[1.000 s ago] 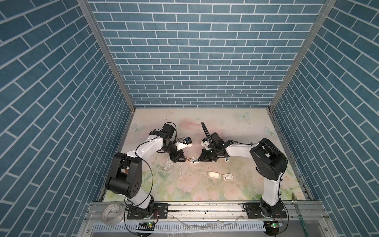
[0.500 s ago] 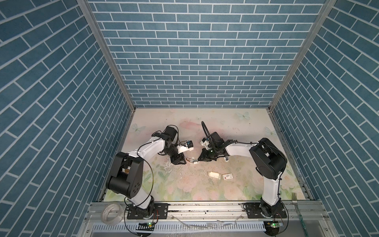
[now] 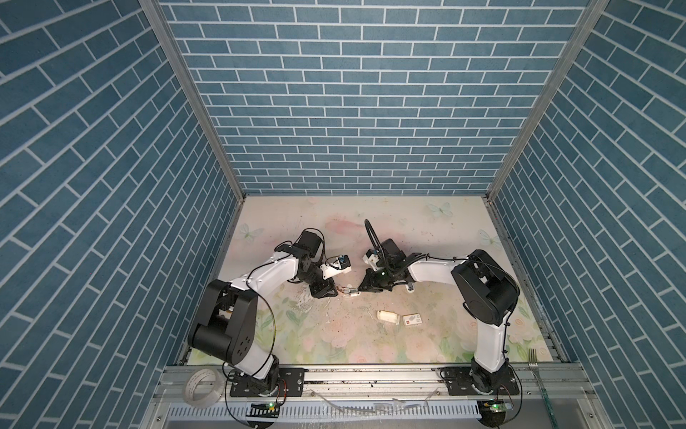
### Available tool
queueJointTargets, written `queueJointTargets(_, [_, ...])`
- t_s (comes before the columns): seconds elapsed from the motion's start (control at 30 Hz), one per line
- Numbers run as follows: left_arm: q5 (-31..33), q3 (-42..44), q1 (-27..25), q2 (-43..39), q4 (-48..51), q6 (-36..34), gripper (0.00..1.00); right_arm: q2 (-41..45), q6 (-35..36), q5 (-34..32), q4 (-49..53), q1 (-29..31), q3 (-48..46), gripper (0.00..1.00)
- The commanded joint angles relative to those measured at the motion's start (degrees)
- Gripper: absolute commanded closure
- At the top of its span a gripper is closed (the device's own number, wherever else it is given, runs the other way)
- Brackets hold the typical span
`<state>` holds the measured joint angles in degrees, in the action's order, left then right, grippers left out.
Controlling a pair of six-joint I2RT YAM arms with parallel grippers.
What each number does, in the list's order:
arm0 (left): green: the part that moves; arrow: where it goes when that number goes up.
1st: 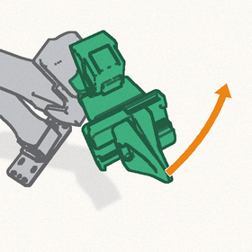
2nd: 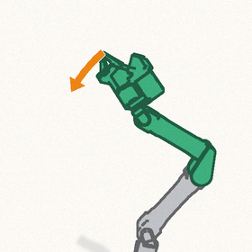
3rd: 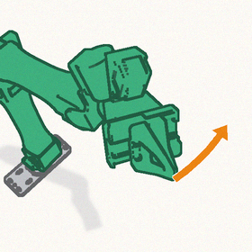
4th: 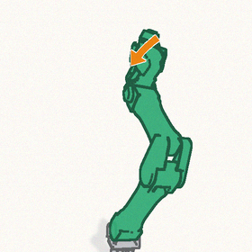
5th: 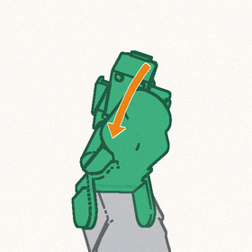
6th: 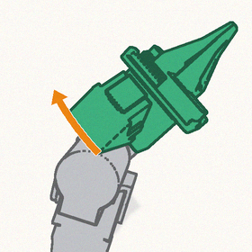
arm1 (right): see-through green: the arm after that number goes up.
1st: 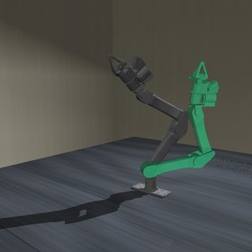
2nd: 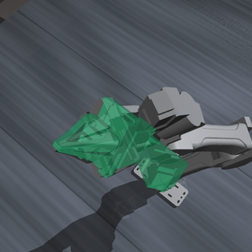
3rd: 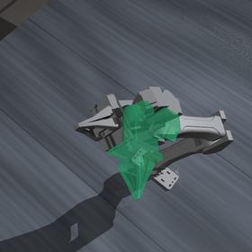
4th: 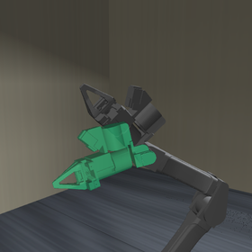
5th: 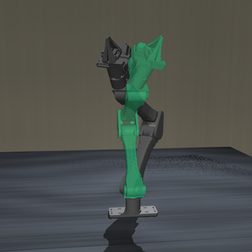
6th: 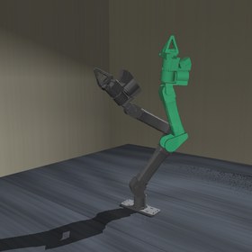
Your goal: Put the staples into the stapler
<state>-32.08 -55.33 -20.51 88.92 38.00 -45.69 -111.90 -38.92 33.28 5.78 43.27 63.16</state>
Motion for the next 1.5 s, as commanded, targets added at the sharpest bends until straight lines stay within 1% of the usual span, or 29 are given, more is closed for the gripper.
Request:
queueJointTargets(0.0, [0.8, 0.4, -0.6, 0.0, -0.3, 0.1, 0.53, -1.5, 1.4, -1.6, 1.6, 0.2, -0.1, 0.91])
queueJointTargets(0.17, [1.4, 0.1, -1.0, 0.9, 0.1, -0.3, 0.60, -1.4, 1.4, -1.6, 1.5, 0.2, -0.3, 0.91])
queueJointTargets(0.33, [2.5, 0.6, -1.5, 0.5, 0.3, -1.0, 0.64, -1.7, 1.4, -1.5, 1.3, 0.2, -0.1, 0.91])
queueJointTargets(0.73, [3.9, 0.6, -3.9, 0.0, -0.8, 0.3, 0.78, -1.8, 1.4, -1.2, 0.7, 0.1, -0.4, 0.92])
queueJointTargets(0.93, [5.1, 0.4, -5.0, 0.6, -2.0, 1.7, 0.80, -1.6, 1.4, -1.3, 0.4, 0.1, -0.8, 0.93])
queueJointTargets(1.2, [7.3, -0.3, -8.0, 2.2, -3.4, 3.2, 0.82, -1.5, 1.4, -1.4, 0.0, 0.2, -1.2, 0.94])
queueJointTargets(1.47, [7.7, -2.3, -9.4, 4.7, -3.5, 4.3, 0.82, -1.3, 1.2, -1.4, -0.4, 0.1, -1.7, 0.95])
